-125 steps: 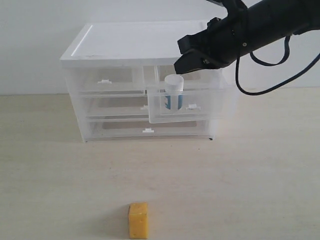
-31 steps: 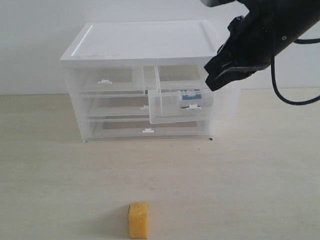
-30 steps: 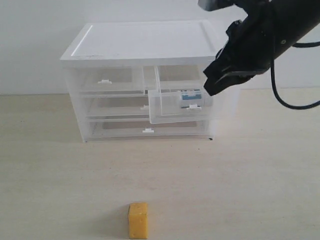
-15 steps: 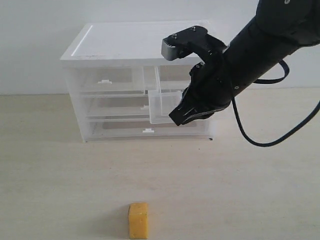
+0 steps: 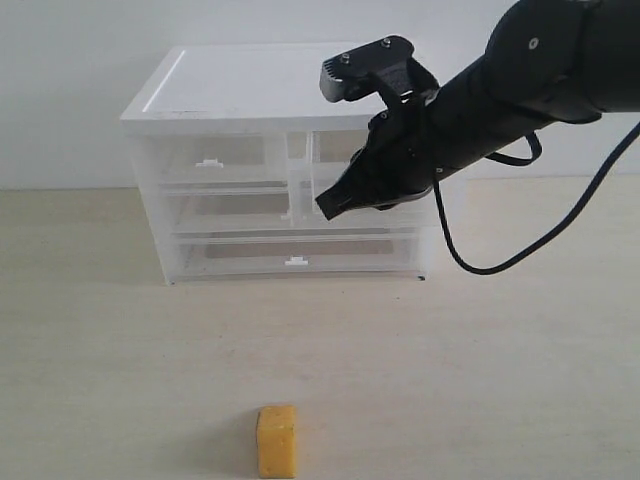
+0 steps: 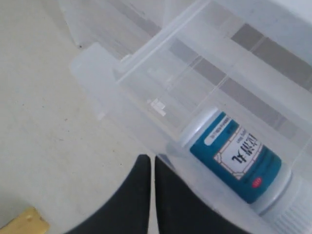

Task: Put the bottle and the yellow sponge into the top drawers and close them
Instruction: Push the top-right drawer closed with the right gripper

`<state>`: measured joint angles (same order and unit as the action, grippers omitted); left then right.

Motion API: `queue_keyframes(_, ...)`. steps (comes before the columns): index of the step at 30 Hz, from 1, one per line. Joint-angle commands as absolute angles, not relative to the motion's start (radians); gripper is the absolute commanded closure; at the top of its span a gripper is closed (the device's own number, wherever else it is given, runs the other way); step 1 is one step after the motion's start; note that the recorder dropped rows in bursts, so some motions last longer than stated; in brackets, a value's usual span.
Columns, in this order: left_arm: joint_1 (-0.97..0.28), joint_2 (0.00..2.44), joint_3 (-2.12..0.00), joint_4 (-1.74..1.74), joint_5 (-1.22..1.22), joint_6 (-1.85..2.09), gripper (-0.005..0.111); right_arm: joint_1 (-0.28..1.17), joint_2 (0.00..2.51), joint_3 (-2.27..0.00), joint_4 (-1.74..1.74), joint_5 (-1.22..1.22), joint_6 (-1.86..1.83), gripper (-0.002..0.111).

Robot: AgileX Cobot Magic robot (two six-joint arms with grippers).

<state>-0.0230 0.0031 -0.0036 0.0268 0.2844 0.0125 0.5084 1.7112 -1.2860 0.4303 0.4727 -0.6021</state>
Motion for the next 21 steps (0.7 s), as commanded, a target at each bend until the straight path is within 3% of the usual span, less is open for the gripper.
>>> queue_keyframes(1,-0.021,0.000,0.000,0.019,0.277,0.016,0.103,0.509,1.709,-1.290,0.434,0.453,-0.597,0.107)
queue_keyframes(12,-0.021,0.000,0.000,0.019,0.277,0.016,0.103,0.509,1.672,-1.345,0.366,0.755,-0.614,0.107)
queue_keyframes(21,-0.021,0.000,0.000,0.019,0.277,0.016,0.103,0.507,1.687,-1.349,0.199,0.530,-0.500,0.107)
